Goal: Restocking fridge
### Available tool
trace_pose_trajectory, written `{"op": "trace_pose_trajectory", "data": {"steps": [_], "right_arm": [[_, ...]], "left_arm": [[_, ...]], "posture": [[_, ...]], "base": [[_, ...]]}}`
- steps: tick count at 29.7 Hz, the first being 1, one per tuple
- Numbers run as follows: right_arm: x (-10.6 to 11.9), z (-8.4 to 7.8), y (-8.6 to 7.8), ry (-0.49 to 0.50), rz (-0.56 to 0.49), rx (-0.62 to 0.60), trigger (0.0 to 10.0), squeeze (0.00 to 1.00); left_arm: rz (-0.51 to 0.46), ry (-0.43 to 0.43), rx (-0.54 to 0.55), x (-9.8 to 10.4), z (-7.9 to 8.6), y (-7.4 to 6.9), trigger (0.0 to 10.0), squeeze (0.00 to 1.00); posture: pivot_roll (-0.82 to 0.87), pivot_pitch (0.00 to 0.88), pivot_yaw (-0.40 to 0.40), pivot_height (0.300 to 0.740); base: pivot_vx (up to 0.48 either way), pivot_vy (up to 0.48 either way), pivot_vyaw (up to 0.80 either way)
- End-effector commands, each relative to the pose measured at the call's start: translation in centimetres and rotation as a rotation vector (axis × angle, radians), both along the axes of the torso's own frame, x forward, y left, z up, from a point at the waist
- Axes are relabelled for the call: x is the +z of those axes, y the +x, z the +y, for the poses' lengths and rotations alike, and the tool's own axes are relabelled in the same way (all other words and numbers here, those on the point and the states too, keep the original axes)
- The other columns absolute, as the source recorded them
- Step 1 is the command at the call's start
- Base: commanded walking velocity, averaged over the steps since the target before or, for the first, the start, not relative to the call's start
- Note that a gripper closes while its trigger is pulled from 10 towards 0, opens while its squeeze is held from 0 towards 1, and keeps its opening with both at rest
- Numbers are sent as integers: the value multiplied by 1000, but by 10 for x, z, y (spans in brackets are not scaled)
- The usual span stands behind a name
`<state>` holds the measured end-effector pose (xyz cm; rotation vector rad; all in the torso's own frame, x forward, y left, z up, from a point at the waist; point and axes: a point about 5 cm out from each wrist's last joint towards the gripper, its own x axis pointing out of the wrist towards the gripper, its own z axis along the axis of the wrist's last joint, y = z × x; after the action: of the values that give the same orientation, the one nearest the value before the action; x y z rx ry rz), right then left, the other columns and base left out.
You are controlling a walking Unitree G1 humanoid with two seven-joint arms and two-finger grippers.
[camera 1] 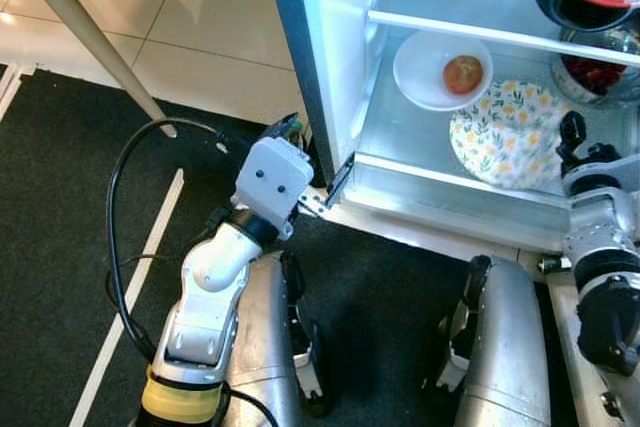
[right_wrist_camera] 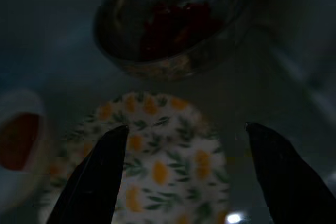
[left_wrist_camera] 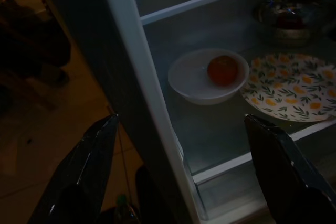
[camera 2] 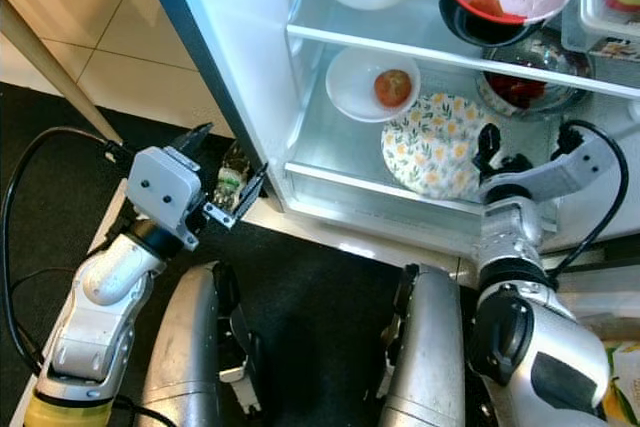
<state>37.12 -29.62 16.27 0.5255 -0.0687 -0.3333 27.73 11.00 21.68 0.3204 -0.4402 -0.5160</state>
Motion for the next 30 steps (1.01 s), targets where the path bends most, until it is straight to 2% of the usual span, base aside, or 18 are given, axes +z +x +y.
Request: {"op": "trace_pose_trajectory", "data": {"steps": [1,4,7,9,11,12,13,14,16,19,20,21,22,27,29,30], "right_arm": [[-14,-4,-7,-29,57,-29,10000,0],[-13,2,-5,-35,38,10,10000,0],[-12,15,0,-22,-19,145,10000,0],[-12,18,0,-19,-30,174,10000,0],[-15,23,0,-4,-57,251,10000,0],[-19,28,-2,4,-70,322,10000,0],[-19,28,-2,4,-70,322,10000,0],[-22,32,-3,10,-79,371,10000,0],[-31,42,-8,26,-97,498,10000,0],[-35,45,-10,31,-100,539,10000,0],[-44,50,-14,35,-87,591,10000,0],[-49,53,-16,48,-69,603,10000,0],[-49,53,-16,48,-69,603,10000,0],[-77,71,-28,59,8,690,10000,0],[-77,71,-28,59,8,690,10000,0],[-82,75,-30,74,21,704,10000,0]], "left_arm": [[19,-16,-6,-7,-2,-1,10000,0],[13,-20,-6,-6,-2,0,10000,0],[9,-23,-3,-8,-2,4,10000,0],[9,-24,-2,-8,-2,5,10000,0],[11,-39,3,-9,0,6,10000,0],[30,-71,8,-12,2,9,10000,0],[30,-71,8,-12,2,9,10000,0],[44,-94,12,-15,3,10,10000,0],[101,-154,18,-28,8,13,10000,0],[125,-173,21,-33,9,13,10000,0],[169,-172,22,-47,11,13,10000,0],[200,-162,22,-57,12,13,10000,0],[200,-162,22,-57,12,13,10000,0],[336,-154,21,-97,13,11,10000,0],[336,-154,21,-97,13,11,10000,0],[365,-159,19,-104,13,10,10000,0]], "posture": [[136,449,63,451],[133,450,61,451],[118,429,49,451],[118,429,49,451],[111,420,44,451],[93,380,35,451],[93,380,35,451],[93,380,35,451],[73,337,31,451],[73,337,31,451],[60,302,31,451],[51,287,32,451],[51,287,32,451],[31,238,36,451],[31,238,36,451],[28,228,38,451]], "base": [[0,0,0],[0,0,0],[0,0,0],[0,0,0],[0,0,0],[0,0,0],[0,0,0],[0,0,0],[0,0,0],[0,0,0],[0,0,0],[0,0,0],[0,0,0],[0,0,0],[0,0,0],[0,0,0]]}}
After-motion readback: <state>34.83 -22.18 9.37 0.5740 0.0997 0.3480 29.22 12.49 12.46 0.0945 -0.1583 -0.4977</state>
